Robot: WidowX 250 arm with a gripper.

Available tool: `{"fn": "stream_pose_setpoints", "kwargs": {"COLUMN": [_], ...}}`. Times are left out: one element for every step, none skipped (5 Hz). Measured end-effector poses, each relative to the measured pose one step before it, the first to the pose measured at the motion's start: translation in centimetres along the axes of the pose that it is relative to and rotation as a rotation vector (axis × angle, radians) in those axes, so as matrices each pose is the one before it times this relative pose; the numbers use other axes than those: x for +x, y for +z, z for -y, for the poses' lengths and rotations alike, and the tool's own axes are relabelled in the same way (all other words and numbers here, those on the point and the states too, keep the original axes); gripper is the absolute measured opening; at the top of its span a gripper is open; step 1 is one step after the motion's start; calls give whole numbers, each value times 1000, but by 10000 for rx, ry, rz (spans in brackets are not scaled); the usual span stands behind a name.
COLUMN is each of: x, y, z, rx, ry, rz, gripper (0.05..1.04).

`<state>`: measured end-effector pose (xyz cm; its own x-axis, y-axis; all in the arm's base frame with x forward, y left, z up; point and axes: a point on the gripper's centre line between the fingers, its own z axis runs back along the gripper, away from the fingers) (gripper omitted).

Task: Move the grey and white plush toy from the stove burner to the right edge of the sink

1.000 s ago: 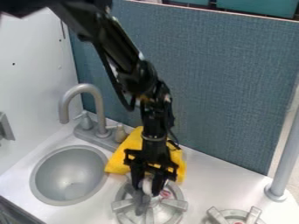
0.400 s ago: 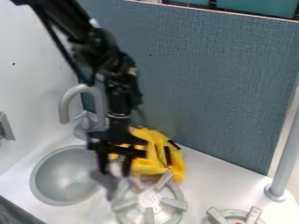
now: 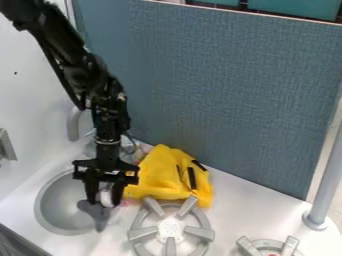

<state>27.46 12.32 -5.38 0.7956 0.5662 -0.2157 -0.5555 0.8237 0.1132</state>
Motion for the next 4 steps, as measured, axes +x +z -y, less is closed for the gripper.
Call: {"fn": "stream_pose_setpoints", "kwargs": {"x": [-44, -137, 372, 171], "y": [-1495, -1752, 196, 88], "z": [-168, 0, 661, 753], "rx": [-106, 158, -376, -458], "ry": [155, 378, 106, -199], "rz": [-290, -609, 61, 51], "gripper": [580, 580, 644, 910]}}
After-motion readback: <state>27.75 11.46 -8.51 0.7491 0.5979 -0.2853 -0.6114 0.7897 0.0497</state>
